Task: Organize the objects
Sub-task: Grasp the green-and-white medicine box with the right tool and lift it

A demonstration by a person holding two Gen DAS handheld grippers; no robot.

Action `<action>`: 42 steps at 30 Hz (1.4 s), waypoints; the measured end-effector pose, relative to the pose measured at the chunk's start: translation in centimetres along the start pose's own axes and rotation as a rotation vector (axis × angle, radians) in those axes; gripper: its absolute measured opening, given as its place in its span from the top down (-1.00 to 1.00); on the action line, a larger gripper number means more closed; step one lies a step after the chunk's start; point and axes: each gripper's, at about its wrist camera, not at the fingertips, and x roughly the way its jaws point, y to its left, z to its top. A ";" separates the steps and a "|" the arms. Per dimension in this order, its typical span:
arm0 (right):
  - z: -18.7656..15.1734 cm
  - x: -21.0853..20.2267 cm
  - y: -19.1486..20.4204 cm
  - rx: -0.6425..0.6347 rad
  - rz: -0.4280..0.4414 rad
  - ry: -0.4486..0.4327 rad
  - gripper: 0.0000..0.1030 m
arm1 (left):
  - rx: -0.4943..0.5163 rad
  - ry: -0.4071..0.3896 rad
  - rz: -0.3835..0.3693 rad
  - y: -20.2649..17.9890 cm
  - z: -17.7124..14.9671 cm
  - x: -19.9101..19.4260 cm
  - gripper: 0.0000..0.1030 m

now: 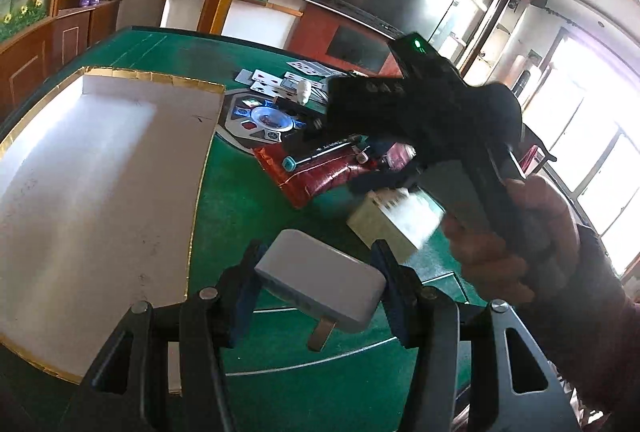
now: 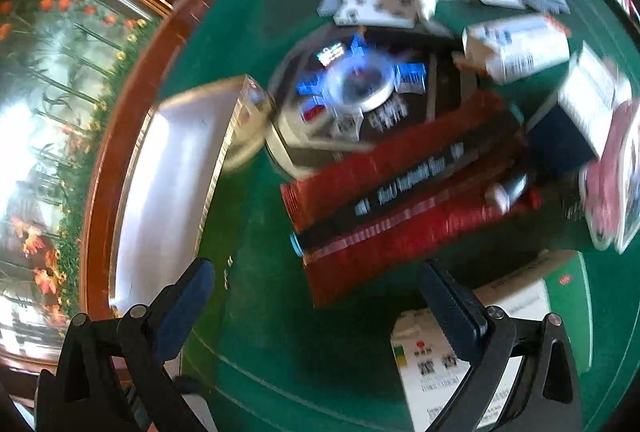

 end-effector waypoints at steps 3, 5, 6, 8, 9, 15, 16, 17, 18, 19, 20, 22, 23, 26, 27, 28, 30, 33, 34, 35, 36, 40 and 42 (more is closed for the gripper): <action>-1.8 -0.3 -0.9 0.009 -0.015 0.045 -1.00 | 0.008 0.002 -0.007 -0.1 -0.1 -0.1 -0.03; -3.5 -1.8 -1.5 -0.012 -0.025 0.028 -1.00 | 0.005 0.005 -0.013 -0.1 -0.1 0.0 -0.03; -4.2 -3.1 -2.0 -0.018 -0.009 0.004 -1.00 | 0.004 0.007 -0.015 0.0 -0.2 0.1 -0.03; -6.4 -6.9 -3.4 -0.029 -0.003 -0.097 -1.00 | 0.005 0.010 -0.021 -0.1 -0.3 0.2 -0.03; -7.5 -8.4 -4.1 -0.018 -0.044 -0.147 -1.00 | 0.007 0.011 -0.023 -0.2 -0.3 0.2 -0.03; -13.7 -10.8 -8.9 0.127 -0.183 -0.173 -1.00 | 0.014 0.017 -0.041 -0.8 -0.4 0.7 -0.03; -14.4 -10.2 -9.5 0.161 -0.125 -0.145 -1.00 | 0.013 0.019 -0.044 -1.0 -0.3 0.8 -0.03; -14.6 -9.9 -9.6 0.175 -0.092 -0.135 -1.00 | 0.012 0.020 -0.045 -1.0 -0.4 0.8 -0.03; -14.5 -9.6 -9.6 0.181 -0.062 -0.137 -1.00 | 0.012 0.021 -0.045 -1.1 -0.5 0.7 -0.03; -14.0 -9.4 -9.5 0.185 -0.045 -0.151 -1.00 | 0.014 0.021 -0.044 -1.1 -0.7 0.6 -0.03; -13.5 -9.2 -9.2 0.183 -0.050 -0.157 -1.00 | 0.016 0.021 -0.040 -1.1 -0.8 0.4 -0.03; -11.3 -8.5 -8.5 0.151 -0.071 -0.160 -1.00 | 0.012 0.015 -0.031 -1.0 -0.9 0.0 -0.03; -10.3 -7.9 -8.1 0.141 -0.081 -0.158 -1.00 | 0.008 0.010 -0.027 -0.8 -0.9 -0.3 -0.03; -6.5 -6.8 -7.0 0.105 -0.174 -0.164 -1.00 | -0.002 -0.011 -0.018 -0.6 -1.0 -1.1 -0.03; -5.8 -6.6 -6.6 0.092 -0.225 -0.172 -1.00 | -0.003 -0.017 -0.016 -0.5 -1.0 -1.4 -0.03; -4.9 -6.1 -6.2 0.079 -0.279 -0.174 -1.00 | -0.004 -0.021 -0.014 -0.4 -1.1 -1.6 -0.03; -4.2 -5.5 -5.2 0.063 -0.315 -0.170 -1.00 | -0.007 -0.025 -0.009 -0.1 -1.1 -1.8 -0.03; -5.0 -4.2 -3.3 0.001 -0.421 -0.171 -1.00 | -0.015 -0.023 -0.005 0.3 -1.1 -1.9 -0.03; -5.5 -3.6 -2.6 -0.029 -0.485 -0.181 -1.00 | -0.015 -0.022 -0.003 0.5 -1.1 -1.9 -0.03; -6.0 -3.2 -2.4 -0.045 -0.525 -0.185 -0.99 | -0.014 -0.022 0.000 0.6 -1.1 -2.0 -0.03; -6.3 -2.9 -2.5 -0.055 -0.557 -0.186 -0.96 | -0.014 -0.022 0.002 0.6 -1.1 -2.0 -0.03; -6.8 -1.9 -3.2 -0.051 -0.577 -0.195 -0.55 | -0.009 -0.027 0.014 0.7 -1.2 -2.4 -0.03; -6.9 -2.2 -3.7 -0.032 -0.536 -0.203 -0.47 | -0.013 -0.031 0.023 0.8 -1.3 -2.7 -0.03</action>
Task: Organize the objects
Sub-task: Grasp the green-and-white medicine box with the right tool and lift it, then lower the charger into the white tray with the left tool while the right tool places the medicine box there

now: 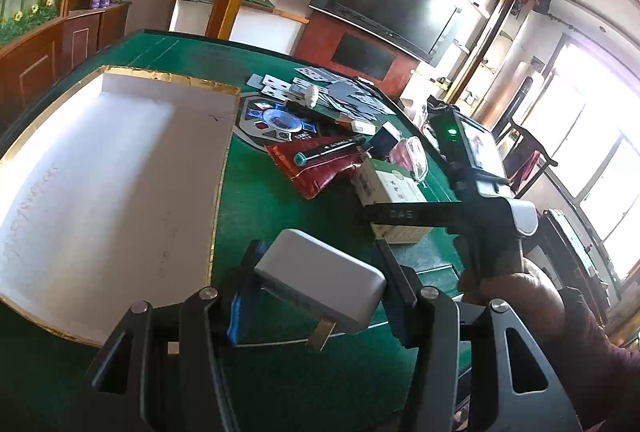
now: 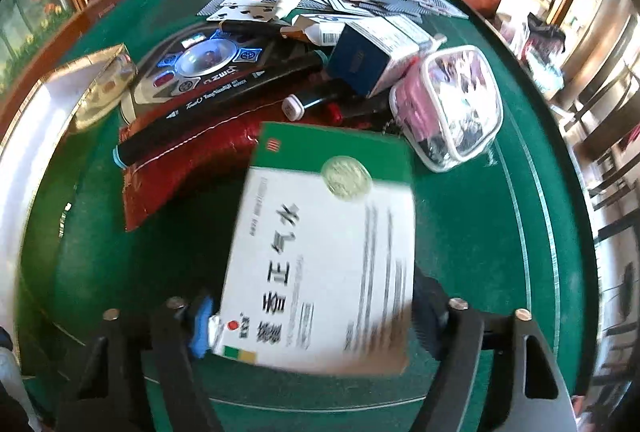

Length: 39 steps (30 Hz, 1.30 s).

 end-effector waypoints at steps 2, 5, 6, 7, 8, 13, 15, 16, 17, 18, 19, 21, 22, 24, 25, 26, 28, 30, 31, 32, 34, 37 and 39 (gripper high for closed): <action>0.0 -0.4 -0.5 0.013 0.036 -0.006 -0.45 | -0.013 -0.005 0.008 0.3 0.1 -0.4 -0.03; -0.4 -1.0 -1.7 0.047 0.153 0.001 -0.44 | -0.044 -0.011 0.004 1.1 0.5 -1.1 -0.03; -0.7 -1.2 -2.3 0.064 0.213 0.006 -0.44 | -0.049 -0.013 0.004 1.3 0.7 -1.4 -0.03; -0.9 -1.6 -2.7 0.082 0.271 0.010 -0.44 | -0.055 -0.015 0.005 1.5 1.0 -1.6 -0.03; -1.1 -1.9 -3.1 0.093 0.319 0.011 -0.44 | -0.059 -0.021 0.006 1.6 1.3 -2.0 -0.03; -0.6 -4.9 -3.0 0.116 0.514 -0.016 -0.45 | -0.055 -0.053 0.022 2.4 4.3 -3.6 -0.03; 0.3 -5.8 -2.2 0.112 0.564 -0.018 -0.45 | -0.048 -0.066 0.034 2.9 6.2 -4.0 -0.03; 1.1 -6.1 -1.4 0.113 0.597 -0.013 -0.45 | -0.043 -0.074 0.043 3.1 7.1 -4.0 -0.03; 2.0 -6.4 -0.6 0.116 0.630 -0.007 -0.45 | -0.035 -0.087 0.065 3.6 8.4 -3.9 -0.03; 2.6 -6.5 0.0 0.114 0.650 -0.003 -0.45 | -0.030 -0.092 0.080 4.0 9.2 -3.8 -0.03; 3.6 -6.7 1.2 0.109 0.671 -0.001 -0.45 | -0.028 -0.093 0.094 4.5 10.1 -3.4 -0.03; 5.2 -6.9 3.3 0.087 0.678 -0.006 -0.46 | -0.048 -0.062 0.097 6.1 12.2 -1.8 -0.03; 6.2 -6.7 4.7 0.077 0.678 -0.001 -0.46 | -0.063 -0.042 0.100 6.9 13.1 -0.9 -0.03; 8.0 -6.1 7.9 0.051 0.677 0.023 -0.46 | -0.089 -0.009 0.140 8.7 14.7 1.2 -0.02; 8.4 -5.7 8.8 0.044 0.670 0.026 -0.46 | -0.099 -0.004 0.164 9.5 15.3 2.0 -0.02; 9.1 -5.1 10.3 0.034 0.661 0.029 -0.46 | -0.113 0.000 0.186 10.4 15.9 2.9 -0.02; 10.2 -3.7 12.6 0.025 0.655 0.044 -0.46 | -0.152 0.003 0.203 12.2 16.5 4.3 -0.02; 11.0 -2.2 14.2 0.022 0.638 0.051 -0.46 | -0.198 0.010 0.194 13.8 17.1 5.6 -0.02; 11.2 -1.6 14.5 0.022 0.637 0.056 -0.46 | -0.220 0.013 0.202 14.5 17.2 6.1 -0.02; 11.4 -0.8 15.1 0.030 0.635 0.062 -0.46 | -0.241 0.018 0.202 15.3 17.3 6.7 -0.02; 11.7 0.4 16.1 0.030 0.622 0.071 -0.46 | -0.269 0.028 0.195 16.3 17.0 7.6 -0.02; 11.9 1.2 16.9 0.014 0.603 0.057 -0.46 | -0.287 0.043 0.198 17.5 17.1 8.9 -0.02; 12.0 1.4 17.4 -0.003 0.585 0.048 -0.47 | -0.310 0.049 0.198 18.1 16.8 9.5 -0.02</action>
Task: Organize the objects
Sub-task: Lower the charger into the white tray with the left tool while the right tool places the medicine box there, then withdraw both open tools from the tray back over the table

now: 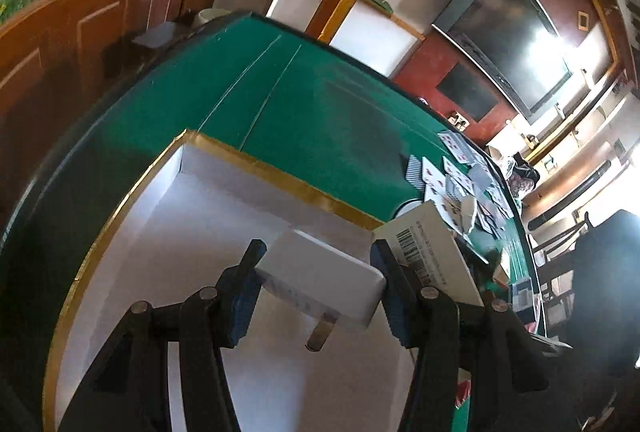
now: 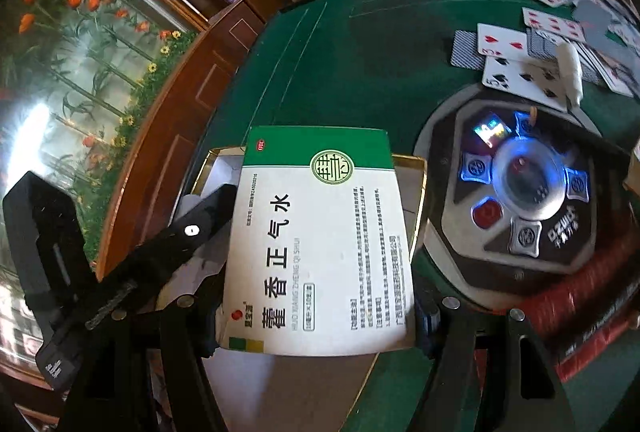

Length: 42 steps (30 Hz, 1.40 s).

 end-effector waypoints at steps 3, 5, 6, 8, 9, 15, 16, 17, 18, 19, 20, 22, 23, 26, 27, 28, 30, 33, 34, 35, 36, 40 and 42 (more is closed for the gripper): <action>0.0 0.3 0.4 -0.027 -0.017 0.004 -0.47 | -0.035 -0.008 0.005 0.6 -0.5 0.5 -0.05; 0.0 0.4 0.6 -0.046 -0.030 0.000 -0.47 | -0.055 -0.011 -0.001 1.0 -0.3 0.8 -0.22; 0.0 0.5 0.5 -0.050 -0.032 -0.001 -0.48 | -0.066 -0.015 0.003 1.2 -0.3 0.8 -0.28; 0.0 0.8 0.3 -0.053 -0.030 0.003 -0.50 | -0.087 -0.026 -0.018 1.6 -0.2 0.9 -0.41; 0.0 0.9 0.2 -0.053 -0.032 0.006 -0.50 | -0.091 -0.027 -0.023 1.6 -0.1 0.8 -0.42; 0.0 0.9 0.5 -0.067 -0.043 -0.016 -0.62 | -0.092 -0.087 0.005 1.7 0.1 -1.4 -0.49; 0.0 0.7 0.5 -0.066 -0.040 -0.017 -0.62 | -0.098 -0.100 0.012 1.9 -0.2 -2.1 -0.54; 0.0 0.3 0.4 -0.063 -0.033 -0.026 -0.62 | -0.104 -0.106 0.012 2.0 -0.4 -2.5 -0.57; 0.0 -0.3 0.2 -0.059 -0.025 -0.045 -0.64 | -0.119 -0.111 0.011 2.3 -0.8 -3.0 -0.57; 0.1 -0.6 0.5 -0.057 -0.023 -0.057 -0.68 | -0.138 -0.113 0.010 2.6 -1.4 -3.3 -0.58; 0.2 -1.4 0.3 -0.053 -0.018 -0.076 -0.70 | -0.155 -0.111 0.009 3.0 -2.0 -3.6 -0.58; 0.2 -2.5 -0.1 -0.047 -0.017 -0.101 -0.79 | -0.174 -0.100 0.008 3.2 -3.1 -3.7 -0.59; 0.1 -3.2 -0.5 -0.042 -0.016 -0.115 -0.82 | -0.189 -0.094 0.008 3.4 -3.8 -3.6 -0.58; -0.3 -3.5 -1.0 -0.029 0.069 -0.085 -0.84 | -0.244 -0.064 -0.030 3.7 -5.9 -3.1 -0.58; -0.2 -3.2 -0.8 -0.025 0.091 -0.068 -0.84 | -0.266 -0.051 -0.038 3.9 -6.5 -3.0 -0.58; -0.2 -3.1 -0.8 -0.024 0.098 -0.060 -0.84 | -0.286 -0.043 -0.048 3.9 -7.2 -3.0 -0.58; 0.0 -2.8 -0.6 -0.013 0.097 -0.059 -0.84 | -0.316 -0.034 -0.078 3.9 -8.0 -3.0 -0.58; -0.2 -1.8 -0.7 0.026 0.180 0.002 -0.84 | -0.331 -0.046 -0.087 3.5 -9.1 -3.3 -0.59; -0.4 -1.2 -0.8 0.040 0.210 0.031 -0.84 | -0.331 -0.055 -0.084 3.3 -9.4 -3.5 -0.60; -0.7 -0.7 -0.9 0.056 0.232 0.059 -0.84 | -0.331 -0.048 -0.093 3.0 -9.7 -3.5 -0.60; -0.8 -0.4 -1.0 0.066 0.241 0.070 -0.82 | -0.334 -0.043 -0.104 2.8 -10.0 -3.4 -0.60; -1.4 -2.3 -1.3 0.053 0.240 0.027 -0.82 | -0.305 -0.028 -0.121 1.4 -10.8 -3.4 -0.60; -1.8 -4.8 -1.2 -0.004 0.184 -0.031 -0.82 | -0.266 -0.055 -0.124 0.3 -10.7 -4.5 -0.60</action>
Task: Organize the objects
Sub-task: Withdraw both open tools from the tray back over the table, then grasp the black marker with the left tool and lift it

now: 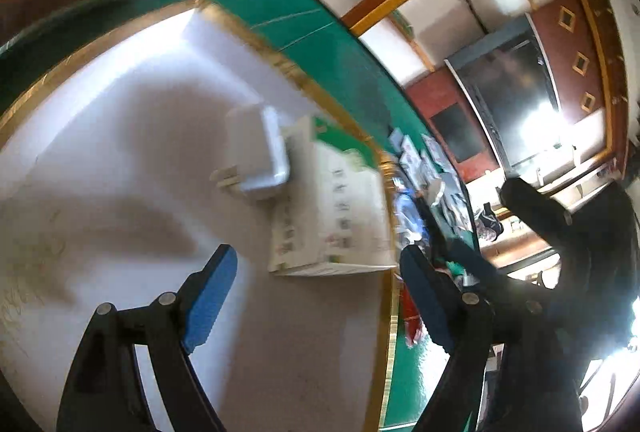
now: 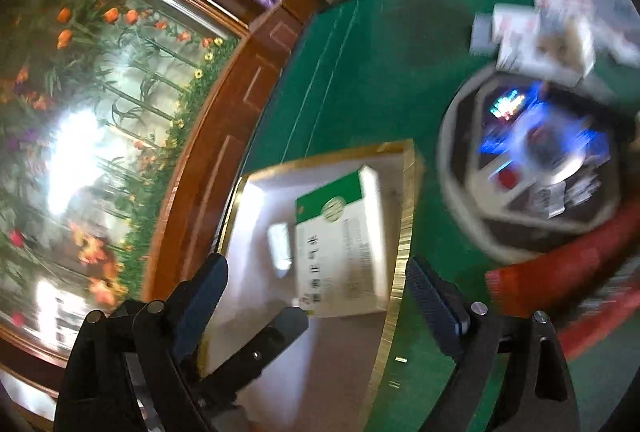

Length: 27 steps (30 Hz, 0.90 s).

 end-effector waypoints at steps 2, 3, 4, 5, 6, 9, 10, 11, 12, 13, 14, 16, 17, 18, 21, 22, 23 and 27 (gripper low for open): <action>-0.8 -3.7 1.1 -0.096 -0.078 -0.090 -0.82 | 0.061 -0.046 0.000 -1.5 -0.1 -1.6 -0.64; -1.5 -6.0 1.6 -0.149 -0.121 -0.152 -0.82 | 0.106 -0.069 -0.009 -2.7 0.0 -2.5 -0.69; -1.8 -7.5 1.7 -0.182 -0.152 -0.194 -0.86 | 0.160 -0.089 -0.022 -4.1 -0.3 -3.4 -0.79; -2.7 -9.8 1.9 -0.230 -0.224 -0.277 -0.91 | 0.202 -0.101 -0.030 -5.2 -0.5 -3.9 -0.86; -3.7 -11.9 1.9 -0.269 -0.314 -0.369 -1.00 | 0.258 -0.112 -0.041 -6.5 -0.9 -4.6 -0.89; -5.5 -15.2 0.1 -0.278 -0.479 -0.542 -1.00 | 0.368 -0.079 -0.081 -9.8 -2.1 -4.4 -0.92; -5.6 -15.8 -1.2 -0.241 -0.513 -0.552 -1.00 | 0.388 -0.056 -0.079 -10.4 -2.5 -4.0 -0.93; -5.4 -16.3 -3.3 -0.170 -0.557 -0.534 -1.00 | 0.405 -0.029 -0.069 -11.0 -3.2 -3.3 -0.93; -5.2 -16.8 -5.6 -0.095 -0.570 -0.515 -1.00 | 0.415 0.003 -0.057 -11.7 -3.8 -2.4 -0.93; -5.2 -17.2 -7.3 -0.047 -0.552 -0.504 -1.00 | 0.419 0.031 -0.047 -11.7 -4.7 -2.1 -0.93; -5.2 -17.5 -8.9 -0.020 -0.541 -0.498 -1.00 | 0.415 0.062 -0.038 -12.1 -5.2 -1.1 -0.93; -5.4 -18.0 -11.6 0.019 -0.557 -0.501 -1.00 | 0.407 0.087 -0.030 -12.8 -5.7 -0.1 -0.92; -5.6 -18.3 -13.0 0.035 -0.565 -0.518 -1.00 | 0.415 0.099 -0.020 -13.6 -6.0 0.8 -0.92; -5.8 -18.3 -13.5 0.040 -0.565 -0.526 -1.00 | 0.428 0.107 -0.008 -13.7 -6.3 1.1 -0.92; -6.7 -18.8 -16.3 0.067 -0.563 -0.567 -1.00 | 0.496 0.126 0.052 -16.2 -7.1 3.3 -0.92; -7.1 -18.8 -16.9 0.083 -0.558 -0.575 -1.00 | 0.522 0.126 0.062 -16.8 -7.0 4.1 -0.92; -7.0 -18.8 -18.0 0.120 -0.552 -0.555 -1.00 | 0.555 0.123 0.081 -17.5 -7.1 5.0 -0.92; -6.7 -19.7 -19.7 0.196 -0.444 -0.537 -1.00 | 0.751 0.088 0.192 -20.2 -8.0 8.8 -0.89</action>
